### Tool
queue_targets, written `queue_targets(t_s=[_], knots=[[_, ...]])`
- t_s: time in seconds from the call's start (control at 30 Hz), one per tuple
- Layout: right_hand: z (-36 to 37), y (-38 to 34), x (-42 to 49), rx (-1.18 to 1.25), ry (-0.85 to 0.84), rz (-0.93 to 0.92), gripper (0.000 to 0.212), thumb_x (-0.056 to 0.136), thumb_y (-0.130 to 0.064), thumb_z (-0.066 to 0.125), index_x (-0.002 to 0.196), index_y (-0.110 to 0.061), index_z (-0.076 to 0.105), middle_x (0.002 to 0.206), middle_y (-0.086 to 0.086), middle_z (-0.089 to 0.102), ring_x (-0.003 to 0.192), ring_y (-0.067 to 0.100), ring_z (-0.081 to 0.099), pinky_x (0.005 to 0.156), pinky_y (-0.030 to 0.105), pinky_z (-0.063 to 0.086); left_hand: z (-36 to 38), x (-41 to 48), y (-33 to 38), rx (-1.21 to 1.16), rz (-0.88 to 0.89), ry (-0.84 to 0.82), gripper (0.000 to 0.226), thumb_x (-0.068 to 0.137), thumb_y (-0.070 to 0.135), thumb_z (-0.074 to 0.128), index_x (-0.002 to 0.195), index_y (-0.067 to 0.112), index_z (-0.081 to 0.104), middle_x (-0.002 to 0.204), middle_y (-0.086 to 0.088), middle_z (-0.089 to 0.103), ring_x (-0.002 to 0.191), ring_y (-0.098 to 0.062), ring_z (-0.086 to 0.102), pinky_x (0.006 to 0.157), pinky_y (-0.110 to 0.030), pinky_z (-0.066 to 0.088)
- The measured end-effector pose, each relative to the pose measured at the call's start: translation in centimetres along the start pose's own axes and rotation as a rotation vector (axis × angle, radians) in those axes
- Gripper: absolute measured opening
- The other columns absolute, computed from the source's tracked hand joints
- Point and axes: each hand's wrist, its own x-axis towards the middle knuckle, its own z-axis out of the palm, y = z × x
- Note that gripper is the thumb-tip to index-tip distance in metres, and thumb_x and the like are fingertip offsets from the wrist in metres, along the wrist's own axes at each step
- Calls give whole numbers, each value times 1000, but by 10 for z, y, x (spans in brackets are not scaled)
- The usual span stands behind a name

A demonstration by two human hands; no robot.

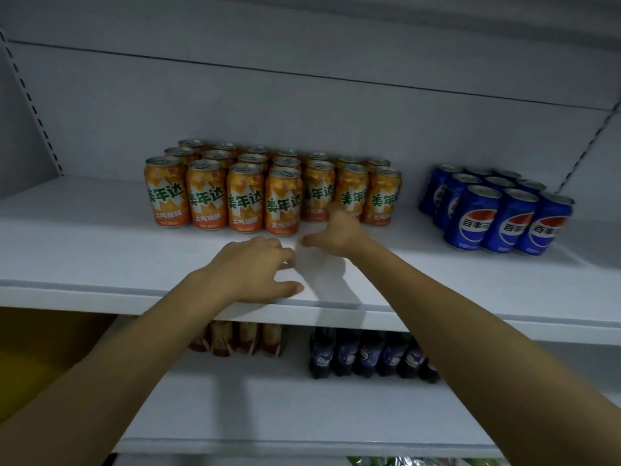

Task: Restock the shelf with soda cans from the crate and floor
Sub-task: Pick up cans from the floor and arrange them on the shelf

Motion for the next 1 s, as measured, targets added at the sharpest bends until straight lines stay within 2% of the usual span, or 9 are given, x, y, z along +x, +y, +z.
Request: queue_targets(t_s=[0.17,0.27,0.43,0.53,0.63,0.73,0.8,0.9,1.0], knots=[[-67,53,-59,-260,-55,36,77,78,-36,77,139,-13,36,136,9,50,119,27,51,89,34,44,-14,21,76,27,21,55,58,87,61,51,136,30,44,129,1,52,115,-21,51,72,-31,40],[-115,100,-109,-417,-97,135,72,80,-37,74,139,-15,37,135,8,49,120,27,50,90,37,44,-15,29,147,8,71,54,58,88,59,51,138,31,40,134,1,49,120,-22,48,77,-34,42],[-190,205,-216,-521,-77,349,68,78,-37,74,133,-13,41,129,9,54,116,28,52,92,40,48,6,35,300,-66,276,100,54,88,56,52,135,31,43,131,2,52,119,-22,48,83,-36,44],[-220,270,-285,-552,-87,472,73,79,-38,74,138,-12,39,137,11,50,122,31,50,99,43,45,30,35,391,-135,379,77,56,88,54,54,136,29,42,130,2,53,118,-21,49,83,-37,48],[-238,327,-351,-545,-85,599,73,80,-39,73,138,-13,38,136,11,50,122,32,50,97,44,46,62,31,471,-147,469,5,60,89,56,52,140,27,38,136,3,50,121,-20,48,80,-34,46],[-235,379,-405,-500,-102,716,73,79,-40,74,136,-12,40,135,12,50,120,32,51,94,42,47,96,23,531,-127,569,-94,62,88,57,52,141,27,37,136,1,52,122,-23,49,85,-36,47],[-222,411,-436,-430,-135,778,72,79,-40,74,136,-11,40,134,12,51,119,30,51,95,42,47,123,16,561,-113,628,-185,60,87,56,53,138,27,39,133,-1,54,119,-24,51,85,-36,47],[-193,455,-474,-353,-199,869,63,81,-40,72,129,-11,44,126,9,56,106,25,55,85,38,50,163,10,595,-62,689,-343,58,87,54,53,136,26,40,130,-1,53,116,-23,52,81,-35,45],[-162,492,-500,-281,-279,973,61,79,-40,74,128,-13,49,123,8,59,109,25,57,88,36,50,201,9,618,-13,728,-500,58,87,52,54,136,23,42,126,-4,56,114,-24,54,79,-32,47]])
